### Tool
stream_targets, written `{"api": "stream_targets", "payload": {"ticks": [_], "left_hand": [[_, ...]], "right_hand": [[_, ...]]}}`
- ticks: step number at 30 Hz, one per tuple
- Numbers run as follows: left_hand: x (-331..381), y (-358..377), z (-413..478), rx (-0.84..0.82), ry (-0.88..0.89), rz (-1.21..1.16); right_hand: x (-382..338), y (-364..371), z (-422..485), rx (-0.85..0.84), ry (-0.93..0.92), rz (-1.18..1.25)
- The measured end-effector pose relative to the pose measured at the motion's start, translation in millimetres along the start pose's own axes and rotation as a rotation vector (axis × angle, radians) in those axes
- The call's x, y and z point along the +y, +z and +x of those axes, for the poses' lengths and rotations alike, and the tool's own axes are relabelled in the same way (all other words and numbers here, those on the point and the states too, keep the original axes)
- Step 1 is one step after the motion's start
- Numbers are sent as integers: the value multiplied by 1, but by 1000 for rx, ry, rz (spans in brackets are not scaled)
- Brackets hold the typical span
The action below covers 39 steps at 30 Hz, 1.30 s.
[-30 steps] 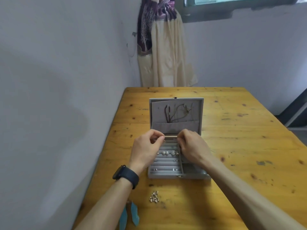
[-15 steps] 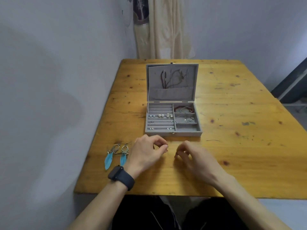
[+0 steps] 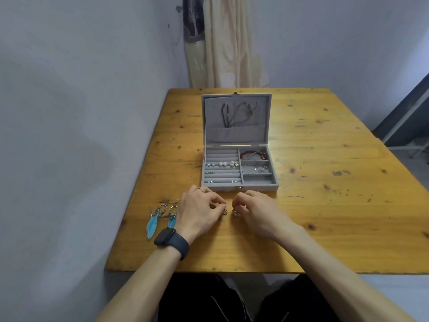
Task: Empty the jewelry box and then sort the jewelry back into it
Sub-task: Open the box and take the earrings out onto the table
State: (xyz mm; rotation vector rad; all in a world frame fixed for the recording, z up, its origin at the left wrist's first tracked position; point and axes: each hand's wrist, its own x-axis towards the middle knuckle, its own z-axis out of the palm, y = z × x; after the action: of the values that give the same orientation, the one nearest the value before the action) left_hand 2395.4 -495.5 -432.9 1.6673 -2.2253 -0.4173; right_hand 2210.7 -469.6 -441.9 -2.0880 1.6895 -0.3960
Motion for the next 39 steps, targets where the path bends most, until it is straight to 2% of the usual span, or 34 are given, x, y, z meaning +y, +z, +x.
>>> {"api": "stream_targets", "payload": {"ticks": [10,20,30,39], "left_hand": [[-6,5,5,-10,-51,-88],[-10,10,-1,24,16,-65],[-14,10,-3,-14,38,-68],[-18,6,-6,-23,28,-164]], "right_hand": [[-2,-5,13,-53,19,-49],[2,8,-3,118,-3,65],[2,24,-10,203,-4,107],[4,33,-22,344,-22,172]]}}
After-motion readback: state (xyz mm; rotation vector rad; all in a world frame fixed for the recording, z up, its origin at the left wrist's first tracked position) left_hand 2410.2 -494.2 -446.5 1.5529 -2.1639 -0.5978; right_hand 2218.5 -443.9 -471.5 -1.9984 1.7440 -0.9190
